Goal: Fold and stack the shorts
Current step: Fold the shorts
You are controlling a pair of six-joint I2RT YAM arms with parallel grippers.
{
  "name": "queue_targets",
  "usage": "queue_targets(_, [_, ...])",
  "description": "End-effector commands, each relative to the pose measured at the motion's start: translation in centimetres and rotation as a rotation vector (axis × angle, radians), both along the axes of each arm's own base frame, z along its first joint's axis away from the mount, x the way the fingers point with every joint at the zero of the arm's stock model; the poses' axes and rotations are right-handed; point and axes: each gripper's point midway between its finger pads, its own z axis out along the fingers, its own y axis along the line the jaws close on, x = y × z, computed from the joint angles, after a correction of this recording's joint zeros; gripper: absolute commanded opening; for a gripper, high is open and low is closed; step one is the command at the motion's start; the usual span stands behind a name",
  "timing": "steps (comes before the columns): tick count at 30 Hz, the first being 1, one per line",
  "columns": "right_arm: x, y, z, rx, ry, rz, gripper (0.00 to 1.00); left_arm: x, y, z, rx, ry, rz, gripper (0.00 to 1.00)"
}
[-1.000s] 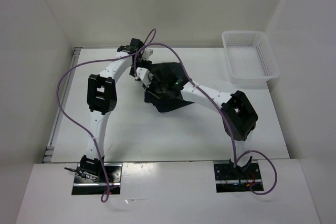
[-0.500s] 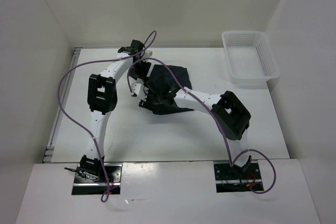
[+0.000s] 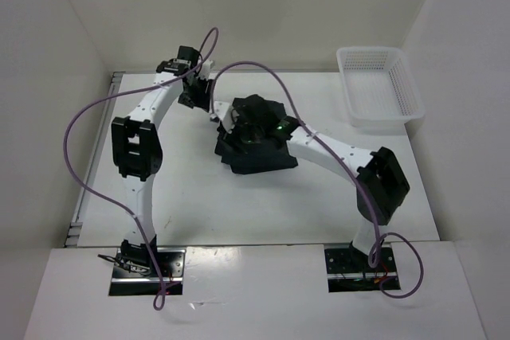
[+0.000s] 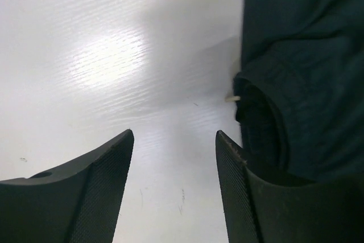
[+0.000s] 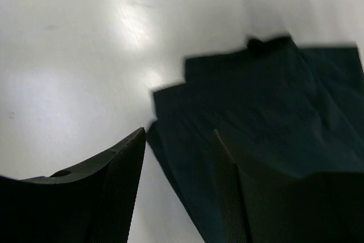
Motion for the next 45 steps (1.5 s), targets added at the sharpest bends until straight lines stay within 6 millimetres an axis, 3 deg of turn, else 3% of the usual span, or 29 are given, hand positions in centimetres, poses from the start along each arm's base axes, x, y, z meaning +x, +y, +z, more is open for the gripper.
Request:
queue_targets(1, [3.5, -5.6, -1.4, -0.014, 0.005, -0.264, 0.56, -0.2, -2.1, 4.2, -0.103, -0.076, -0.063, 0.68])
queue_targets(2, [4.4, -7.8, -2.5, -0.030, 0.016, -0.331, 0.56, -0.4, -3.4, 4.6, -0.131, -0.079, -0.094, 0.68])
queue_targets(6, [6.6, -12.8, -5.1, -0.048, 0.064, -0.512, 0.59, -0.4, -5.7, 2.4, -0.126, -0.039, -0.135, 0.69])
queue_targets(9, [6.3, -14.5, -6.7, -0.072, 0.078, -0.543, 0.59, -1.0, -7.6, 0.1, -0.151, 0.020, -0.175, 0.70])
queue_targets(11, [5.5, -15.5, -7.6, -0.102, 0.073, -0.551, 0.59, -0.7, -8.3, -0.2, -0.151, 0.019, -0.186, 0.70])
queue_targets(15, [3.7, -16.6, -9.7, -0.133, 0.110, -0.556, 0.57, -1.2, -9.1, -3.3, -0.139, 0.081, -0.200, 0.69])
queue_targets(19, [2.3, -17.1, -11.4, -0.145, 0.165, -0.567, 0.57, 0.0, -7.1, -5.4, -0.019, 0.063, -0.140, 0.50])
queue_targets(20, [1.9, -17.0, -11.7, -0.141, 0.184, -0.562, 0.57, 0.6, -6.8, -5.0, -0.003, 0.037, -0.129, 0.40])
queue_targets(23, [1.3, -16.6, -12.1, -0.133, 0.210, -0.536, 0.57, 1.1, -6.1, -5.5, 0.040, 0.026, -0.106, 0.29])
queue_targets(26, [1.1, -16.2, -12.3, -0.117, 0.229, -0.526, 0.57, 1.1, -5.5, -5.3, 0.040, 0.026, -0.096, 0.29])
queue_targets(28, [1.0, -16.0, -12.3, -0.108, 0.240, -0.526, 0.57, 0.9, -5.4, -5.0, 0.039, 0.023, -0.096, 0.38])
queue_targets(31, [2.0, -15.5, -10.9, -0.097, 0.205, -0.509, 0.59, 0.7, -5.9, -4.3, 0.008, 0.021, -0.111, 0.50])
queue_targets(32, [2.6, -15.8, -10.1, -0.107, 0.176, -0.524, 0.59, 0.7, -6.0, -3.6, 0.005, 0.008, -0.111, 0.50])
queue_targets(33, [3.7, -15.5, -8.3, -0.097, 0.125, -0.519, 0.60, 0.5, -5.9, -3.5, 0.005, 0.009, -0.111, 0.53])
queue_targets(35, [4.8, -17.0, -6.4, -0.130, 0.089, -0.544, 0.61, 0.4, -5.9, -1.7, -0.002, -0.020, -0.111, 0.57])
queue_targets(36, [6.3, -17.4, -3.9, -0.104, 0.054, -0.562, 0.63, 0.3, -5.8, -1.1, -0.004, -0.029, -0.111, 0.65])
queue_targets(37, [6.3, -18.5, -2.5, -0.093, 0.069, -0.576, 0.66, 0.3, -5.3, 0.6, -0.011, -0.057, -0.102, 0.70])
queue_targets(38, [7.0, -19.6, -1.3, -0.065, 0.078, -0.605, 0.68, -0.4, -5.5, 0.7, -0.025, -0.048, -0.111, 0.74])
queue_targets(39, [8.6, -22.3, 0.7, -0.023, 0.068, -0.676, 0.71, -0.4, -4.6, 1.4, -0.034, -0.056, -0.096, 0.86])
queue_targets(40, [8.7, -23.7, 2.0, 0.005, 0.067, -0.709, 0.78, -0.9, -4.6, 3.0, -0.046, -0.073, -0.100, 0.98])
queue_targets(42, [9.6, -27.2, 3.2, 0.014, 0.044, -0.799, 0.85, -1.4, -3.0, 3.9, -0.068, -0.076, -0.077, 1.00])
queue_targets(43, [10.0, -28.9, 4.0, 0.011, 0.016, -0.865, 0.91, -1.8, -2.4, 5.8, -0.085, -0.108, -0.070, 1.00])
queue_targets(44, [9.9, -30.2, 4.3, 0.010, 0.015, -0.908, 0.93, -2.0, -1.7, 6.5, -0.097, -0.118, -0.060, 1.00])
queue_targets(45, [10.2, -32.7, 4.9, 0.034, 0.022, -0.987, 0.97, -2.5, 0.2, 7.8, -0.105, -0.138, -0.026, 1.00])
